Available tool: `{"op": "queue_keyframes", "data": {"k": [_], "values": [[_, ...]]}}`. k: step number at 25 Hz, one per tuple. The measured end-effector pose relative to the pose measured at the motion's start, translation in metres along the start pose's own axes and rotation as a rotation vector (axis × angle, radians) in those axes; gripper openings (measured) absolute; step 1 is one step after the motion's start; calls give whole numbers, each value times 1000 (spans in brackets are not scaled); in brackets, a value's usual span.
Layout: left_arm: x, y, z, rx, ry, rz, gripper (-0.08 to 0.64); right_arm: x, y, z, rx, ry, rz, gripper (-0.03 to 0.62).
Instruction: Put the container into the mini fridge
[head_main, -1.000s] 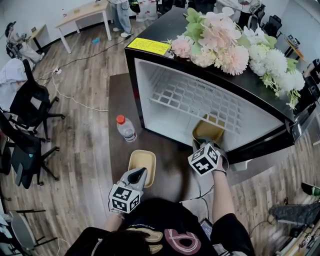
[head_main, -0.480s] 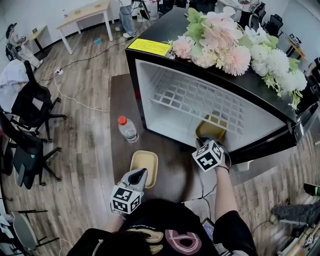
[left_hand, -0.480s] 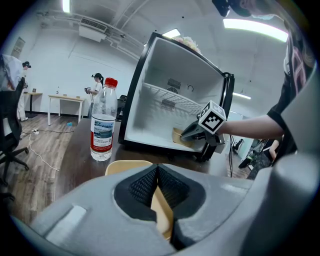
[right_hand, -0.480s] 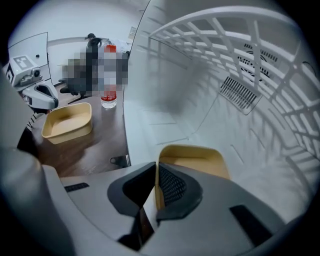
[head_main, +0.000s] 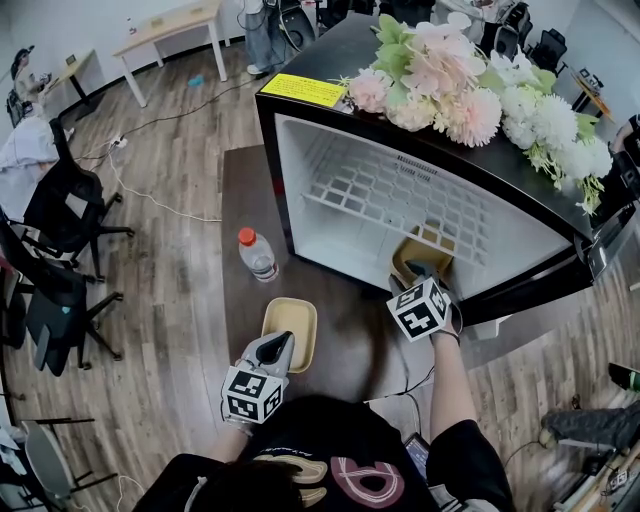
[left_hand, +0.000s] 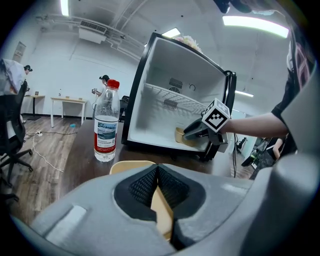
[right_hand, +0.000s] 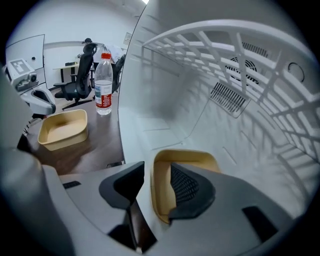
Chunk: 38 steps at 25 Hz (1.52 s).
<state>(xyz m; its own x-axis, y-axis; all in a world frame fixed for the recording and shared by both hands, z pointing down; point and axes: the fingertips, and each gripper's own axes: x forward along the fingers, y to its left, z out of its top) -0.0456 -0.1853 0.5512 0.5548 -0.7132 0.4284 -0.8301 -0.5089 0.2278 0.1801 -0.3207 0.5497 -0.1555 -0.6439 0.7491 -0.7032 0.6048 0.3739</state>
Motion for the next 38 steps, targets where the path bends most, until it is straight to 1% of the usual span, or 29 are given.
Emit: {"op": "queue_keyframes", "data": {"k": [3, 5, 8, 13, 20, 25, 30, 34, 38], "values": [[-1, -1, 1, -7, 0, -17, 9, -9, 3, 4, 4, -23, -1, 201], [0, -5, -2, 0, 33, -52, 9, -17, 8, 8, 3, -42, 3, 213], [1, -11, -8, 31, 88, -96, 9, -30, 15, 12, 19, -79, -5, 219], [-5, -15, -5, 49, 82, -114, 9, -45, 39, 5, 25, -85, 1, 222], [-19, -17, -9, 121, 107, -129, 9, -59, 80, -8, 70, -99, 66, 219], [-27, -13, -11, 139, 105, -111, 9, -65, 123, -20, 63, -83, 140, 209], [-36, -12, -16, 153, 114, -101, 9, -72, 159, -29, 120, -96, 186, 196], [-40, -13, -24, 163, 130, -109, 9, -76, 184, -36, 136, -86, 215, 196], [-41, -19, -29, 227, 156, -134, 11, -82, 208, -41, 150, -79, 253, 195]]}}
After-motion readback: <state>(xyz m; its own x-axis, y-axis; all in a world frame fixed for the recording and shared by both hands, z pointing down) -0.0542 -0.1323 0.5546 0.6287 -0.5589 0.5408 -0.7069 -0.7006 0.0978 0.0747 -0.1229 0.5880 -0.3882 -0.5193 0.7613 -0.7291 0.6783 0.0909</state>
